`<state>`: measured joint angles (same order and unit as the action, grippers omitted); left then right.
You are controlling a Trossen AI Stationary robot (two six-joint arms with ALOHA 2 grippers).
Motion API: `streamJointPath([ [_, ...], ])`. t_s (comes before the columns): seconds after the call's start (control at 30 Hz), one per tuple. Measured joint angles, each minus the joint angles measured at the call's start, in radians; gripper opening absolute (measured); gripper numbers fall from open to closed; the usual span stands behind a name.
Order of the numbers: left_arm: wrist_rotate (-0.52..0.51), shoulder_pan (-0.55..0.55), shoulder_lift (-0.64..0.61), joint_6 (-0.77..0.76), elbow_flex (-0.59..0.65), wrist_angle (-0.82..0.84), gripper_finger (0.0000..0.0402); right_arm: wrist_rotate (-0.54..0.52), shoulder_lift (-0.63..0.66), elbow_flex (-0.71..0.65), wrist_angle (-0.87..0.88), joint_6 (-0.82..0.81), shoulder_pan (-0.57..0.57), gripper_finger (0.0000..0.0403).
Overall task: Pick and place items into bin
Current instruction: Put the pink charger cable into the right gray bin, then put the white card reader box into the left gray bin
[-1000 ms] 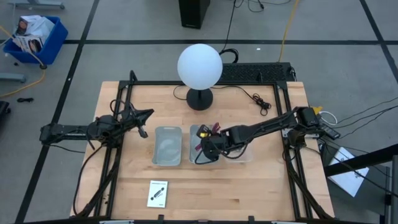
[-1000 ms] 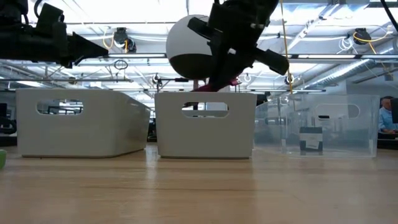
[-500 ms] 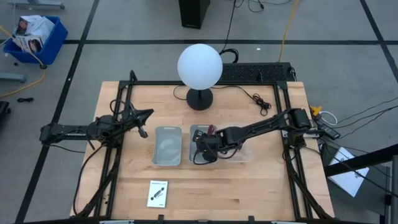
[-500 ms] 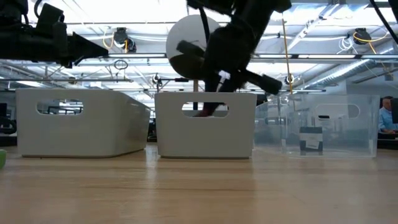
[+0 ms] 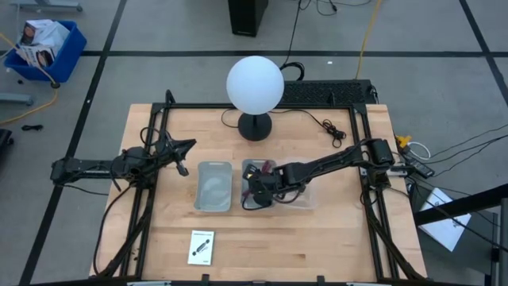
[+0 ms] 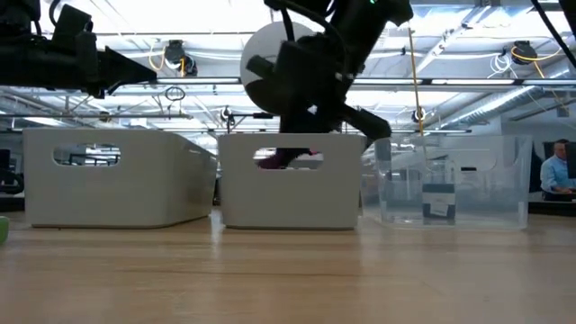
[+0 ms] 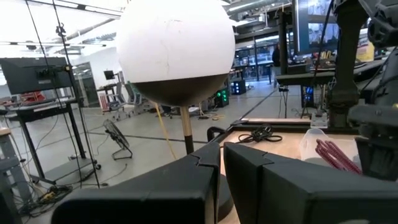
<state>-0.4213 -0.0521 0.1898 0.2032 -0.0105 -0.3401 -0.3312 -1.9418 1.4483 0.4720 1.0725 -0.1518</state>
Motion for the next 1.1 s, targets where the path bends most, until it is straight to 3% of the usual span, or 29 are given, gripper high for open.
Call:
streamJointPath([
  [0.17, 0.0, 0.0, 0.0, -0.002, 0.0, 0.0, 0.0031, 0.047, 0.002, 0.001, 0.0, -0.014, -0.006, 0.006],
  [0.4, 0.0, 0.0, 0.0, -0.002, 0.0, 0.0, 0.0031, 0.035, 0.003, 0.001, 0.034, -0.037, -0.006, 0.0108],
  [0.6, 0.0, 0.0, 0.0, -0.002, 0.0, 0.0, 0.0031, -0.18, 0.017, 0.001, 0.011, -0.023, -0.018, 0.013],
  [0.67, 0.0, 0.0, 0.0, -0.002, 0.0, 0.0, 0.0031, -0.182, 0.051, 0.0, 0.011, -0.041, -0.02, 0.0131],
  [0.83, 0.0, 0.0, 0.0, -0.002, 0.0, 0.007, 0.0031, -0.031, 0.195, 0.0, -0.02, -0.225, -0.021, 0.0111],
  [1.03, 0.0, 0.0, 0.0, -0.002, 0.0, 0.007, 0.0031, 0.333, 0.39, -0.048, -0.102, -0.58, 0.003, 0.005],
  [1.1, 0.0, 0.0, 0.0, -0.002, 0.0, 0.007, 0.0031, 0.378, 0.436, -0.124, -0.188, -0.63, -0.01, 0.0023],
])
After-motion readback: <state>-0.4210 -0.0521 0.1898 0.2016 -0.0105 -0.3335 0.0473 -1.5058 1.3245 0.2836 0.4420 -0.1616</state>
